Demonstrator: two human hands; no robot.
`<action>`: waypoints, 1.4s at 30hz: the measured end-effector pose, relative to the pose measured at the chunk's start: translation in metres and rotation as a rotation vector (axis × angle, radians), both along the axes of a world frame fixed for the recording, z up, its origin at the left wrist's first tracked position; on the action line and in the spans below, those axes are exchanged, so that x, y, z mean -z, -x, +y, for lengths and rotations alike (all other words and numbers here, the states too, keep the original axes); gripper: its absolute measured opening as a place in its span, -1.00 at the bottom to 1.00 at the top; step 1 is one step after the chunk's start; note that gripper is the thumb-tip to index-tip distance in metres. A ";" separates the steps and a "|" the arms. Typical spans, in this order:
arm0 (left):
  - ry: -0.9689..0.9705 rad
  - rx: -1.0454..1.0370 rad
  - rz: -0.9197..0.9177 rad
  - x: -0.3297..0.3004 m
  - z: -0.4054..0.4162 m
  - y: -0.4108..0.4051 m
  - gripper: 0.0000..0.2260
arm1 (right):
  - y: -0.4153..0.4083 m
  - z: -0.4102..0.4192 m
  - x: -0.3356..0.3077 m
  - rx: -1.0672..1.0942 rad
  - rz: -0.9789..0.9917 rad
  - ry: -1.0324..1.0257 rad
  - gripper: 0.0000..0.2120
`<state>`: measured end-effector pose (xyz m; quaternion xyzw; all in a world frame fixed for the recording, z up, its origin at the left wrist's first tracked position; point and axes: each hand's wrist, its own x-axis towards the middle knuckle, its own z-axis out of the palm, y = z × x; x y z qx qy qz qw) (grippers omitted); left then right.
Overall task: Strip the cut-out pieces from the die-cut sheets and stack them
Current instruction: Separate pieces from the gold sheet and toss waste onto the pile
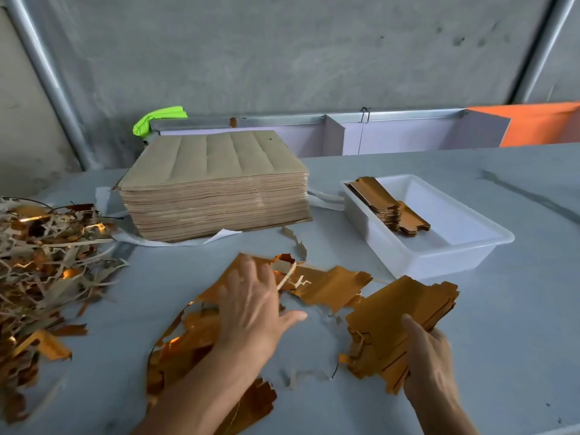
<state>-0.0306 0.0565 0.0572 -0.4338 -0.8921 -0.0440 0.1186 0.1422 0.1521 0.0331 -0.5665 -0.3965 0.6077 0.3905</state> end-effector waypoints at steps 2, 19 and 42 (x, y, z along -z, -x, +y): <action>-0.173 0.213 0.042 -0.001 0.004 -0.017 -0.30 | 0.001 0.000 -0.001 -0.012 0.005 -0.015 -0.82; 0.018 0.183 -0.196 0.015 0.000 0.003 -0.80 | -0.027 0.001 -0.010 0.019 -0.042 0.114 -0.57; -0.497 0.894 0.195 0.056 0.039 -0.054 -0.91 | 0.007 -0.011 -0.003 -0.016 0.045 -0.006 -0.84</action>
